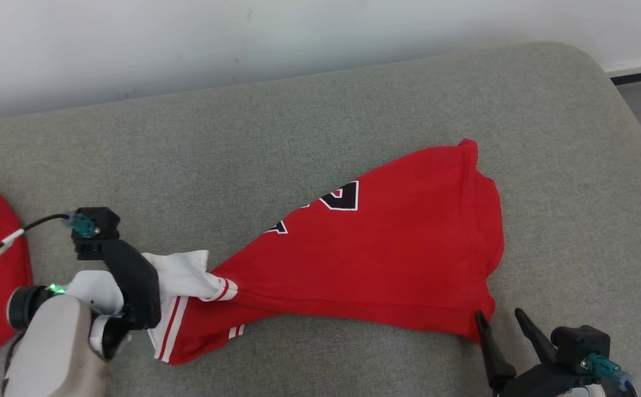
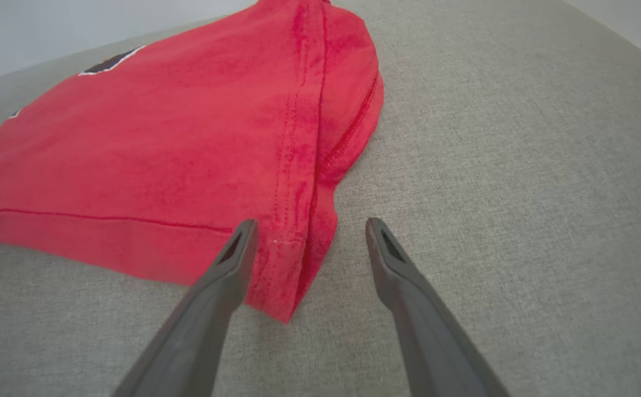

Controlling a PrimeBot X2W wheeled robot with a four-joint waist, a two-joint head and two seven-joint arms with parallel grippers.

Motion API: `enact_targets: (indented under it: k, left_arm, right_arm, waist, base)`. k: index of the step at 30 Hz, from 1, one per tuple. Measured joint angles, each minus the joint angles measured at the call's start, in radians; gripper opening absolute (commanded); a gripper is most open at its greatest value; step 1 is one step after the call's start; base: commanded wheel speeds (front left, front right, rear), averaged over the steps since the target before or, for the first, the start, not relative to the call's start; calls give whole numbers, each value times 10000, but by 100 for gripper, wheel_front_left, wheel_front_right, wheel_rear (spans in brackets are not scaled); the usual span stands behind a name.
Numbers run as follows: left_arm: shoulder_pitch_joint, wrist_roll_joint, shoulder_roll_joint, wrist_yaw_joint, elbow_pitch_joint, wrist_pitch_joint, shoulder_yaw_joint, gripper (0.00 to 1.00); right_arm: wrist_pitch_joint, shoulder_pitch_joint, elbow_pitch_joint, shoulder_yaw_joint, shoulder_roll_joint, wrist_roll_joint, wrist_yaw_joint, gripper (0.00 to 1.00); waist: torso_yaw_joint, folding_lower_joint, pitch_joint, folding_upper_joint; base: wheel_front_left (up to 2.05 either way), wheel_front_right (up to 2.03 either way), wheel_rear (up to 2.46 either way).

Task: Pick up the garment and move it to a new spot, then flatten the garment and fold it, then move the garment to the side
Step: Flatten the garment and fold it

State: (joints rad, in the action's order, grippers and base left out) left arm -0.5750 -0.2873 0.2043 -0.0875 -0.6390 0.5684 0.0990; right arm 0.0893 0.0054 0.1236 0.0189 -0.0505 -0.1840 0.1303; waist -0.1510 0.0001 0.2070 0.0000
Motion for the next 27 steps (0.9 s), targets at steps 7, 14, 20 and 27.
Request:
enact_targets:
  k: [7,14,20,27]
  left_arm:
    - [326,-144,251,169,717,161,-173,0]
    - [438,-184,236,272,1212,213,-92,0]
    - [457,-217,245,284,1398,224,-25,0]
    - [530,-303,305,288,1582,226,-4,0]
  right_arm:
    - [587,45,144,431,4,-512,0,100]
    - [600,-540,734,1035,8,-798,0,100]
    - [410,-764,972,1150,8,-848,0,92]
    - [309,-705,711,1110,6,-886,0,90]
  waist:
    - [-35,0,113,0]
    - [21,0,266,0]
    - [27,1,254,1]
    - [-6,1,154,0]
  base:
    - [0,0,0]
    - [0,0,0]
    - [0,0,0]
    - [0,0,0]
